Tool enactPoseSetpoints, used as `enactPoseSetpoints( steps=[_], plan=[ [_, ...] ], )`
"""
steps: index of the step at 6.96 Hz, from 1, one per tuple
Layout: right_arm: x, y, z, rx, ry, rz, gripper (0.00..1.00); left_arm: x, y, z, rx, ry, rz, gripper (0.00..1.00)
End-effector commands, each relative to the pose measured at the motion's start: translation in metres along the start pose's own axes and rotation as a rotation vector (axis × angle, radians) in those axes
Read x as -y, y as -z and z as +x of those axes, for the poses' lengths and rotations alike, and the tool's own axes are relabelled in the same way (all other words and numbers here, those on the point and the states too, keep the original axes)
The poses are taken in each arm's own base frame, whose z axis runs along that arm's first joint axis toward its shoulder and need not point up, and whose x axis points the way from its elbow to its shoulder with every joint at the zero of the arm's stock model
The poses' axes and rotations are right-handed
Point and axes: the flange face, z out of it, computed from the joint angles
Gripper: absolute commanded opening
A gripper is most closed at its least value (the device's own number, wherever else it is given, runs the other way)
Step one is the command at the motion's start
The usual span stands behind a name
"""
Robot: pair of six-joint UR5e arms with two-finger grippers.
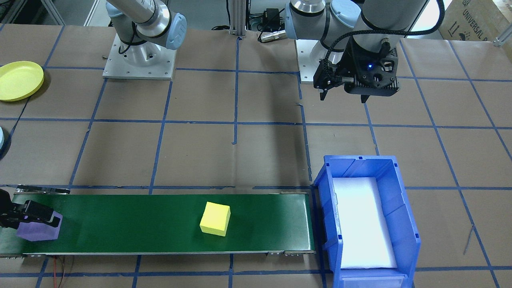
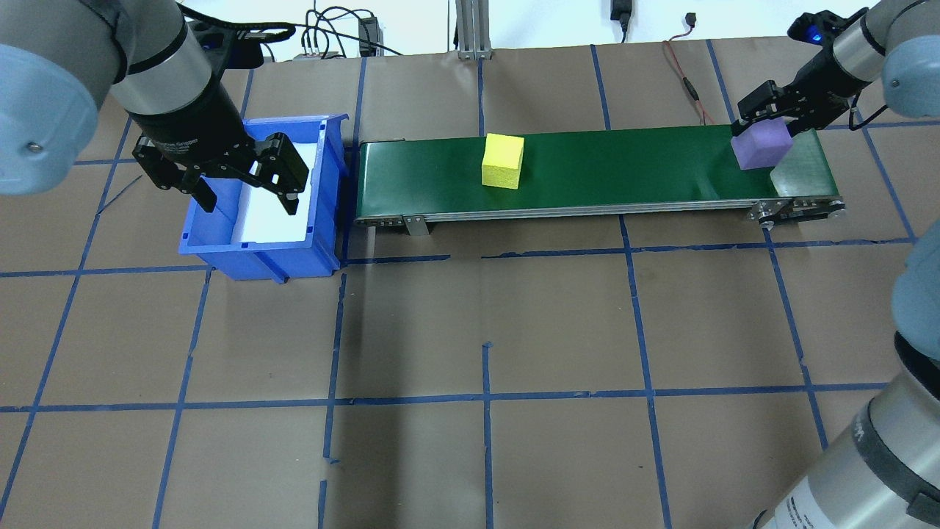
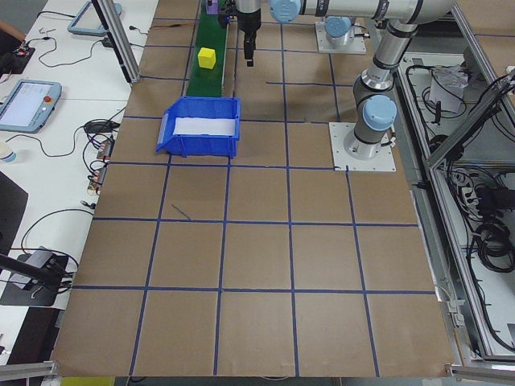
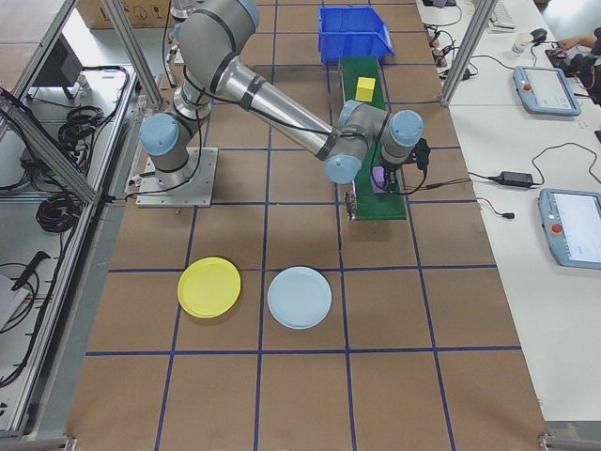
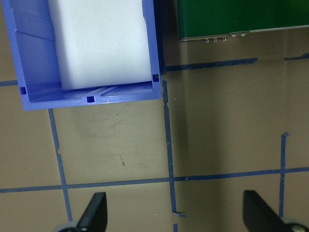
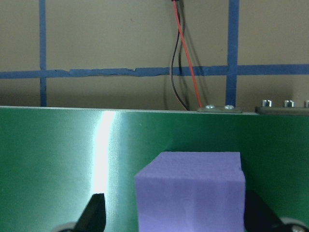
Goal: Move block left to right into plate
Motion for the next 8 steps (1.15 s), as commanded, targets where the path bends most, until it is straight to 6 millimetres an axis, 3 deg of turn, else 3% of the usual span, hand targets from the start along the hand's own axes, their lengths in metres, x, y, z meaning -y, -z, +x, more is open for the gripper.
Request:
enactPoseSetpoints(
  steps=[1, 2, 3, 4, 5, 7, 8],
  plan=[
    [-0.004, 0.006, 0.013, -0.146, 0.01, -0.032, 0.51, 0.0, -0.002, 0.0, -0.001, 0.002, -0.005, 1.0],
    [-0.002, 0.019, 0.02, -0.25, 0.022, -0.016, 0.42, 0.0, -0.002, 0.0, -0.001, 0.001, -0.005, 1.0],
    [-0.009, 0.049, 0.036, -0.286, 0.058, 0.006, 0.32, 0.0, -0.002, 0.0, -0.001, 0.001, -0.005, 1.0],
    [-0.04, 0.085, 0.095, -0.302, 0.079, 0.006, 0.29, 0.001, -0.003, -0.001, -0.001, 0.002, -0.006, 1.0],
    [-0.087, 0.1, 0.163, -0.255, -0.024, -0.041, 0.29, 0.001, -0.003, -0.001, -0.001, 0.002, -0.006, 1.0],
    [-0.161, 0.098, 0.245, -0.206, -0.017, -0.088, 0.29, 0.002, -0.004, -0.001, -0.003, 0.002, -0.006, 1.0],
    [-0.183, 0.096, 0.267, -0.217, -0.022, -0.092, 0.29, 0.004, -0.003, -0.001, -0.002, 0.003, 0.006, 1.0]
  ],
)
